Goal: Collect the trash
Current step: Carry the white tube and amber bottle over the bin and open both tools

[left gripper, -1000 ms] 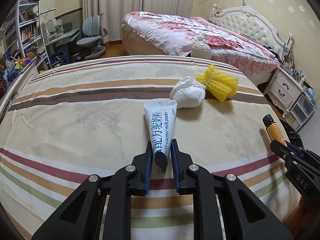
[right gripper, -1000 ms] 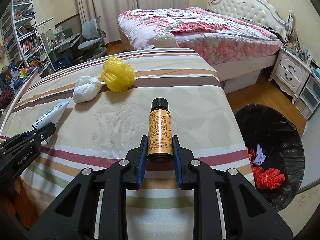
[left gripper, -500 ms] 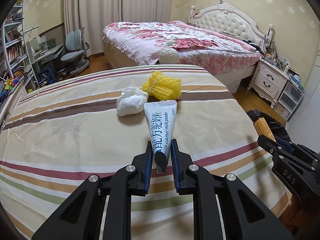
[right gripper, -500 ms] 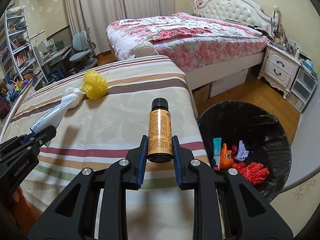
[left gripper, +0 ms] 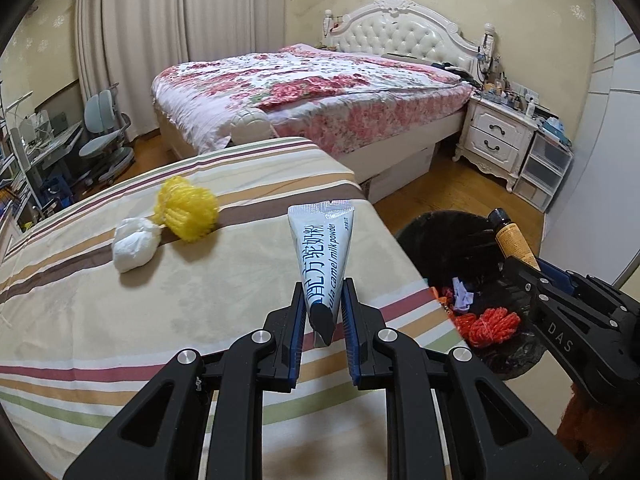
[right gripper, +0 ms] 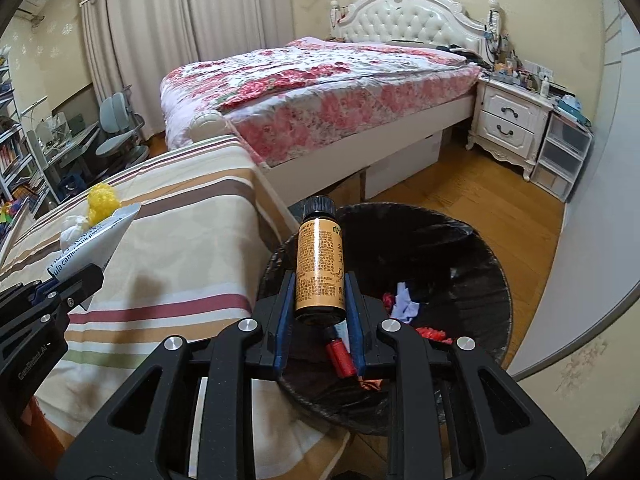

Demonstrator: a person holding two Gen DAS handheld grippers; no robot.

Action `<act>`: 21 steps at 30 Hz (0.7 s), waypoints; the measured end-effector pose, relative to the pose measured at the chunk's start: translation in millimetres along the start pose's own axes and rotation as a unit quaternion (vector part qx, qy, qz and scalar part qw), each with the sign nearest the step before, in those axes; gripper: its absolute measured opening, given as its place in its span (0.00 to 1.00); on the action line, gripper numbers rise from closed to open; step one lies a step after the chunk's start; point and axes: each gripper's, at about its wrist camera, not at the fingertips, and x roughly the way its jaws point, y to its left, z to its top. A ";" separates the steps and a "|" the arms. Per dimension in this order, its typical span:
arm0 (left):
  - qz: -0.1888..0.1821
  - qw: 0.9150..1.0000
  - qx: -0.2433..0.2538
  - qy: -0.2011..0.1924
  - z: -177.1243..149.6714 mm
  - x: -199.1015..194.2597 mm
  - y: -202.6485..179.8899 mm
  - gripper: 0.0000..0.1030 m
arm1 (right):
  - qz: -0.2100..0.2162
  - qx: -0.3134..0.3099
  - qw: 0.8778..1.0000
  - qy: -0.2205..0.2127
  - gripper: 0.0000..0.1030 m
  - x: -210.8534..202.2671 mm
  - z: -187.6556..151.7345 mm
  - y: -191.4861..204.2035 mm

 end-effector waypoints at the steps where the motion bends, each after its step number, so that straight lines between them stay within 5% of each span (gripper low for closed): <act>1: -0.003 1.000 0.003 -0.001 1.3 1.2 -5.4 0.18 | -0.004 0.004 1.000 0.000 0.23 1.5 0.8 -5.6; 21: -0.019 0.998 0.053 0.009 17.5 42.3 -86.7 0.18 | -0.037 0.053 0.998 0.010 0.23 25.1 1.9 -71.5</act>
